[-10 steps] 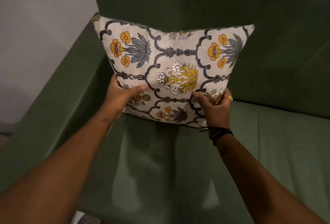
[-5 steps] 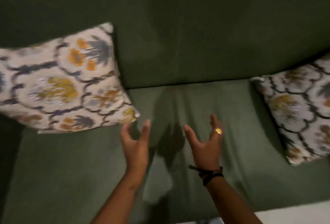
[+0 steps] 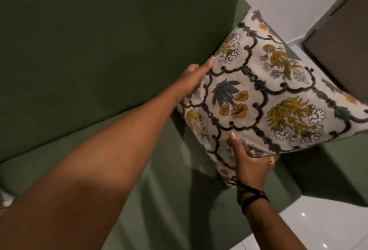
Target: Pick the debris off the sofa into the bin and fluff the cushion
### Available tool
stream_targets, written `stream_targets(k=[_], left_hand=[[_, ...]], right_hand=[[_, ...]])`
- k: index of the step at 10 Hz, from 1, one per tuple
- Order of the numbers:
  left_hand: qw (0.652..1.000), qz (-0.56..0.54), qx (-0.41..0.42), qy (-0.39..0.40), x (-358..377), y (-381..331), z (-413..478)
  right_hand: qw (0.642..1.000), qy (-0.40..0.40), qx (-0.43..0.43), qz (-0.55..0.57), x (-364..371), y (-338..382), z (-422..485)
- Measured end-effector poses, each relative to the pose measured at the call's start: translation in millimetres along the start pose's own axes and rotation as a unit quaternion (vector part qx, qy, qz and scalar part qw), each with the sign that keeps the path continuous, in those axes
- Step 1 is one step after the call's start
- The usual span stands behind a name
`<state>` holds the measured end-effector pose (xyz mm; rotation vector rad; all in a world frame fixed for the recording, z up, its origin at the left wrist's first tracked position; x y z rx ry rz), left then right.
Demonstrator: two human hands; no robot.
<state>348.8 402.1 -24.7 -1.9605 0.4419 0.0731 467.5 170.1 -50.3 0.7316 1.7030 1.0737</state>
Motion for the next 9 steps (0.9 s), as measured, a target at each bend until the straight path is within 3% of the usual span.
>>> stream_targets(k=[1,3,4,5,6,7,8,9], left_hand=[[0.998,0.010,-0.009,0.066,17,-10,24],[0.985,-0.142,0.021,-0.100,-7,18,-28],[0.954,-0.201,0.058,-0.216,-51,61,-77],[0.895,-0.265,0.083,-0.350,-93,95,-117],[0.865,-0.272,0.071,-0.415,-115,128,-132],[0.874,-0.241,0.051,-0.418,-124,138,-137],[0.890,-0.219,0.022,-0.400,-127,128,-137],[0.885,-0.164,-0.012,-0.435,-127,117,-166]], right_hand=[[0.998,0.007,0.047,0.034,14,1,13],[0.990,0.058,0.076,0.098,4,14,8],[0.982,0.185,0.004,0.045,4,31,11],[0.948,0.306,-0.088,-0.019,32,52,14],[0.910,0.382,-0.159,-0.029,83,70,9],[0.878,0.424,-0.216,-0.048,122,77,4],[0.882,0.400,-0.243,-0.060,130,88,7],[0.904,0.269,-0.294,-0.155,91,103,-5]])
Point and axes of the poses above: each hand's wrist, its own z-axis towards the middle knuckle, its own x-axis out of the palm, y = z × x, the point moved 1 cm from there along z, towards the middle knuckle, and after that the axes turned 14 degrees about -y, right-handed, at the moved point
